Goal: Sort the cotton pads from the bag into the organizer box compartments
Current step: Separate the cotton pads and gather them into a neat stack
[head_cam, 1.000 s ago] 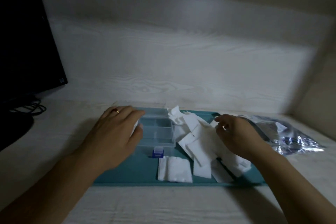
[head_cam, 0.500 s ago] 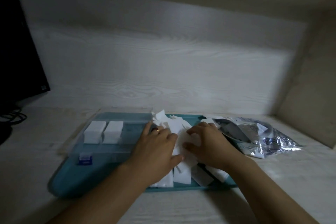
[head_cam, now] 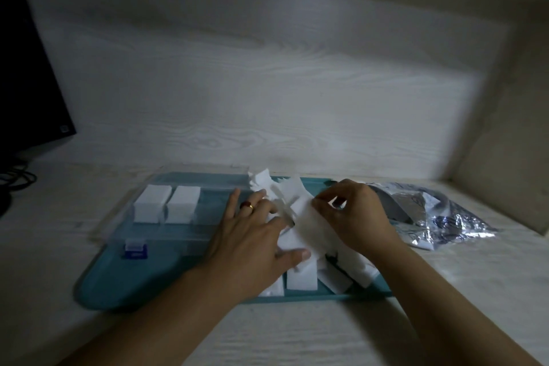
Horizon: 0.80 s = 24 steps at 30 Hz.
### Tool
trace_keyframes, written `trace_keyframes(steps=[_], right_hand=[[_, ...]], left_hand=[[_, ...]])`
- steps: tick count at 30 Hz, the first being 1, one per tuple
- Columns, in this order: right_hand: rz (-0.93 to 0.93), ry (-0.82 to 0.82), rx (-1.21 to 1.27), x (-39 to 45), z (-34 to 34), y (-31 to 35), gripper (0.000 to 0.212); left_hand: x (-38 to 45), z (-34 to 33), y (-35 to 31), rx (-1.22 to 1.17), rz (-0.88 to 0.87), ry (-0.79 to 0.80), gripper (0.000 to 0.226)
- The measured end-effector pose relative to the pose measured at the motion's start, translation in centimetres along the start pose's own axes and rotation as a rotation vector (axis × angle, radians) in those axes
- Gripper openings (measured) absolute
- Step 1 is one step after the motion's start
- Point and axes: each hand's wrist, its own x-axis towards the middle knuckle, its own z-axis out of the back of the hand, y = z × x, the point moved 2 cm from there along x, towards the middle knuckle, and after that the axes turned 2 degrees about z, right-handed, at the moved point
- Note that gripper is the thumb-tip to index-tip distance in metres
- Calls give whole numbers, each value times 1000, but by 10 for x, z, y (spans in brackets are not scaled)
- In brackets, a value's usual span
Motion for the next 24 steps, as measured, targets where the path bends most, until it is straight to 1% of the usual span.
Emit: trace_keyframes(steps=[2, 3, 5, 6, 7, 8, 10, 12, 14, 15, 16, 17, 19, 21, 22, 24], right_hand=[[-72, -13, 163, 3, 4, 0, 8], [-113, -33, 269, 4, 6, 0, 12], [-194, -67, 458, 5, 11, 0, 13], [-228, -71, 536, 4, 12, 1, 10], [-251, -67, 611, 4, 13, 3, 7], [-261, -54, 676, 3, 14, 6, 12], [-233, 1, 745, 0, 16, 10, 29], [-161, 99, 717, -3, 18, 15, 37], [-91, 195, 654, -4, 19, 19, 36], [-65, 199, 600, -4, 18, 18, 34], [-45, 170, 520, -2, 18, 16, 32], [-34, 119, 426, -1, 17, 14, 30], [-44, 6, 315, 3, 16, 6, 27], [-81, -72, 357, 5, 11, -3, 27], [-103, -93, 399, 7, 7, -7, 27], [-145, -76, 458, 13, -3, -10, 26]], left_hand=[[0, -1, 1, -30, -8, 6, 65], [-1, -1, 2, -68, -10, -17, 56], [-1, 0, 5, -207, -14, -118, 28], [-1, 0, 6, -295, -15, -180, 19], [-1, 1, 7, -373, -7, -227, 18], [0, 2, 9, -432, 5, -254, 21], [0, 3, 9, -447, 7, -272, 22], [0, 3, 7, -419, -6, -288, 20], [-1, 4, 6, -437, 1, -333, 15], [-1, 4, 8, -443, 11, -369, 10], [-1, 4, 9, -426, 9, -388, 6], [-1, 4, 10, -386, 10, -374, 9], [-2, 0, 12, -255, -3, -264, 24], [-3, -3, 10, -147, -23, -142, 31], [-3, -3, 9, -123, -29, -112, 30], [-4, -3, 7, -115, -24, -95, 25]])
